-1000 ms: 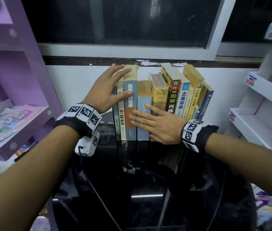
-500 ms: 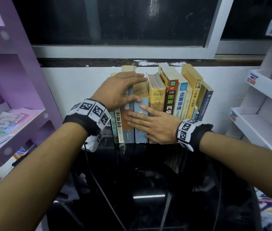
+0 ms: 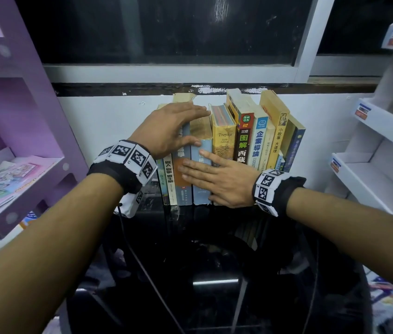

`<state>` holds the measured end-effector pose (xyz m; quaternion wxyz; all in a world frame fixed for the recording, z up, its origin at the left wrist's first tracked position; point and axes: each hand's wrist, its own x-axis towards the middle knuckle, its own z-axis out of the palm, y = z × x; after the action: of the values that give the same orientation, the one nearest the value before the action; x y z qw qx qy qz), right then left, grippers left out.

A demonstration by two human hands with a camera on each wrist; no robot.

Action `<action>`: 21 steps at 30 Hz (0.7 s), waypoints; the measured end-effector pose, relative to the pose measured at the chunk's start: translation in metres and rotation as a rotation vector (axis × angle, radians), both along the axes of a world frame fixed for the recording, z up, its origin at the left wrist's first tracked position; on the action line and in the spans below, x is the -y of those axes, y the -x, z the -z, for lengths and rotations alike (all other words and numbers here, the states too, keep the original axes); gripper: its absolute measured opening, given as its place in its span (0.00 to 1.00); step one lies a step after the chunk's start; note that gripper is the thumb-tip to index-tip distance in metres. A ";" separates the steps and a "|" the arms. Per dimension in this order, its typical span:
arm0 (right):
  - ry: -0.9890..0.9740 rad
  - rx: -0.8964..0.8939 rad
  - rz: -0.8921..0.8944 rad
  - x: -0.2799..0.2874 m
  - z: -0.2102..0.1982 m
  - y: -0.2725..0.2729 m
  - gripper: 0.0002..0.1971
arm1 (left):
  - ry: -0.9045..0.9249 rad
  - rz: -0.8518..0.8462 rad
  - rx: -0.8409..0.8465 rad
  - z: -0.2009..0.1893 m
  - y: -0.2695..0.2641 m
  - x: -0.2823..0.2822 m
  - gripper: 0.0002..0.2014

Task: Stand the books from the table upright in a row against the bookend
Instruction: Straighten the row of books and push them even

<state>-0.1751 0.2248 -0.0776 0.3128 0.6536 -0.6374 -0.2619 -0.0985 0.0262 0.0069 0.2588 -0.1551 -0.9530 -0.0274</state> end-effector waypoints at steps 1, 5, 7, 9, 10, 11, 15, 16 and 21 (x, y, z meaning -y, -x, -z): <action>0.001 0.002 0.003 -0.004 -0.001 -0.001 0.39 | -0.006 -0.013 0.012 -0.002 -0.001 -0.001 0.32; 0.027 0.021 0.026 -0.025 -0.009 -0.001 0.36 | -0.014 -0.023 0.014 -0.011 -0.005 -0.011 0.30; 0.015 0.012 0.029 -0.037 -0.012 0.000 0.35 | 0.000 0.005 0.000 -0.015 -0.005 -0.024 0.29; 0.008 0.013 0.037 -0.047 -0.012 0.001 0.35 | 0.010 0.040 -0.009 -0.020 -0.001 -0.040 0.28; 0.009 0.020 0.043 -0.051 -0.012 0.002 0.35 | 0.009 0.059 -0.001 -0.022 0.003 -0.048 0.28; 0.012 0.027 0.050 -0.055 -0.011 0.003 0.35 | 0.003 0.084 0.017 -0.024 0.006 -0.056 0.29; 0.002 0.054 0.065 -0.064 -0.005 0.010 0.33 | -0.056 0.148 0.099 -0.021 0.023 -0.077 0.31; -0.005 0.061 0.063 -0.065 -0.003 0.011 0.32 | -0.082 0.154 0.125 -0.019 0.026 -0.080 0.32; 0.004 0.048 0.038 -0.066 0.003 0.021 0.33 | -0.176 0.150 0.158 -0.007 0.039 -0.088 0.34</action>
<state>-0.1959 0.2912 -0.0804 0.2937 0.6469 -0.6575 -0.2511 -0.1378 0.1138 0.0137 0.1926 -0.2000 -0.9500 -0.1426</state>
